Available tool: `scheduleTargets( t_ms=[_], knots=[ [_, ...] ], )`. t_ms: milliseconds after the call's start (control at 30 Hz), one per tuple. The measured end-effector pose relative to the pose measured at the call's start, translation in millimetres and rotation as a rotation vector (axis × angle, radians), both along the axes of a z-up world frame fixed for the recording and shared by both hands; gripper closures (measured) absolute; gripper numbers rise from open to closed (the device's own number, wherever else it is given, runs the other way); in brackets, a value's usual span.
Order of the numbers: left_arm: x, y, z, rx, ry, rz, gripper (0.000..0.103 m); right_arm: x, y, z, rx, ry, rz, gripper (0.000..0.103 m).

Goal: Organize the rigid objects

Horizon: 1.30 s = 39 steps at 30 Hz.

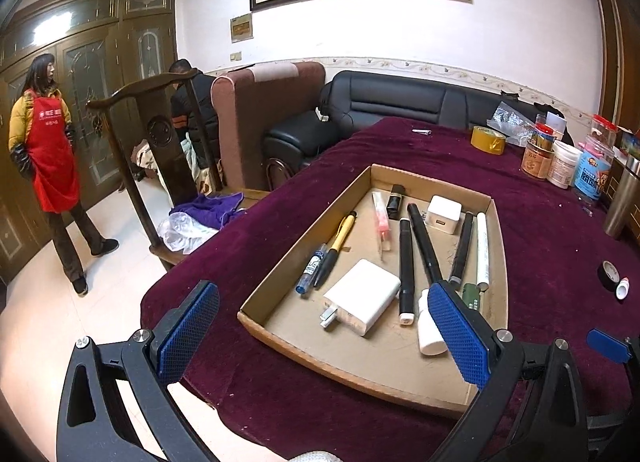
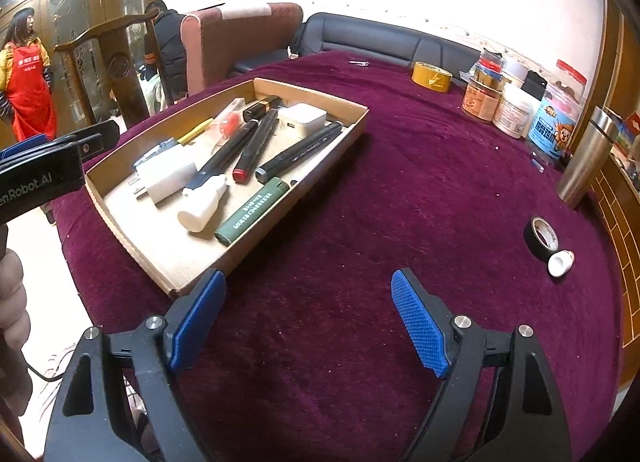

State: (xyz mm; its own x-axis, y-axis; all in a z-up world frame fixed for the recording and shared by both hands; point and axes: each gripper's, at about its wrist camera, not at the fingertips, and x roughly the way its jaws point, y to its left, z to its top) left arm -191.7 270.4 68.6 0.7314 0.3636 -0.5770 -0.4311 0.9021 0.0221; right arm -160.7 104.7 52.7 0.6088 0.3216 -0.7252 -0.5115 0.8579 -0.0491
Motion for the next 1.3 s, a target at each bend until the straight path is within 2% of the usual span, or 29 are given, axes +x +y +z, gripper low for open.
scheduleTargets(
  t_ms=[567,900,1300],
  knots=[
    [-1,-1,-3,-0.006,0.029,-0.014,0.001,-4,12,-7,-0.051,0.031,-0.001,0.017],
    [2,-6,-7,-0.017,0.062,-0.031,0.001,-5,18,-18,-0.119,0.063,0.000,0.017],
    [3,-16,-9,-0.011,0.089,-0.045,0.001,-6,17,-22,-0.114,0.081,0.008,0.017]
  ],
)
